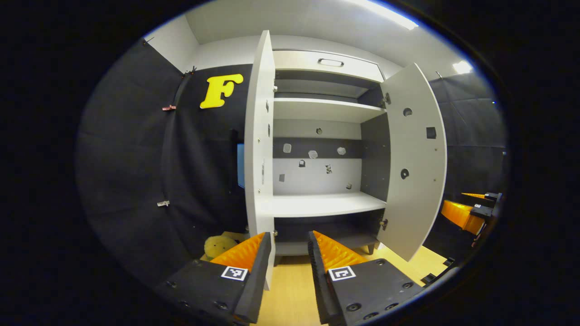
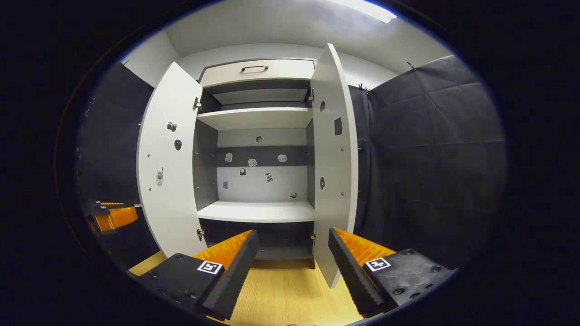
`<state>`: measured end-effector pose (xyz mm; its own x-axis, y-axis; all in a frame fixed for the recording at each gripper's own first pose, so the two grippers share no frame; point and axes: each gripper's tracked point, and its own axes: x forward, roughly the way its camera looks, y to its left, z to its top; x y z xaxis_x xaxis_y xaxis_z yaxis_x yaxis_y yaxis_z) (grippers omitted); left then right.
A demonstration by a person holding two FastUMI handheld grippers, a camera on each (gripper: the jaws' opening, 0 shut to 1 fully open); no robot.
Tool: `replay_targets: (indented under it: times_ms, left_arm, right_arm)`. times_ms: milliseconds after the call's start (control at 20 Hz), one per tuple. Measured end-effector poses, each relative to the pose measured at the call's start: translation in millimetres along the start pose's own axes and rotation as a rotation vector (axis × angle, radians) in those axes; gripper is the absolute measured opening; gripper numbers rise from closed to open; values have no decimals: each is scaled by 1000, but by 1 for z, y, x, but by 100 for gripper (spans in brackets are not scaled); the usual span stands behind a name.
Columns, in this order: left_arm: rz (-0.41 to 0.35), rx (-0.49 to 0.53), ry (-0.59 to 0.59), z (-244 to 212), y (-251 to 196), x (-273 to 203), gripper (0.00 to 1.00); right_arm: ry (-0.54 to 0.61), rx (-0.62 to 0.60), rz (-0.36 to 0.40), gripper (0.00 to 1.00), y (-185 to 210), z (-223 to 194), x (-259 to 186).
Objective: Open the right door of the double-door shoe cabinet with the right hand, and open the left door with the left hand.
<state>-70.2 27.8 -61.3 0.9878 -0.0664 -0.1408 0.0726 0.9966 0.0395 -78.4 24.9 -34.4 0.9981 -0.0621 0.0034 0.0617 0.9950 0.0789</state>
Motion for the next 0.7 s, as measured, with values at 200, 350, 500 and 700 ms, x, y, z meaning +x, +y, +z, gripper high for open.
replay_targets:
  times_ms: [200,350,500,700]
  left_arm:
    - [-1,8,-5,-10,-15,-15,72]
    - [11,23,-50,-1,-24,-19,89]
    - [9,26,-92,9,-36,-20,96]
    - [3,19,-137,18,-39,-26,96]
  right_arm:
    - [4,10,11,98,0,-11,-5]
    - [27,1,22,98,0,-24,-8]
    - [51,3,39,98,3,-31,-11]
    - [43,18,50,98,5,-28,-6]
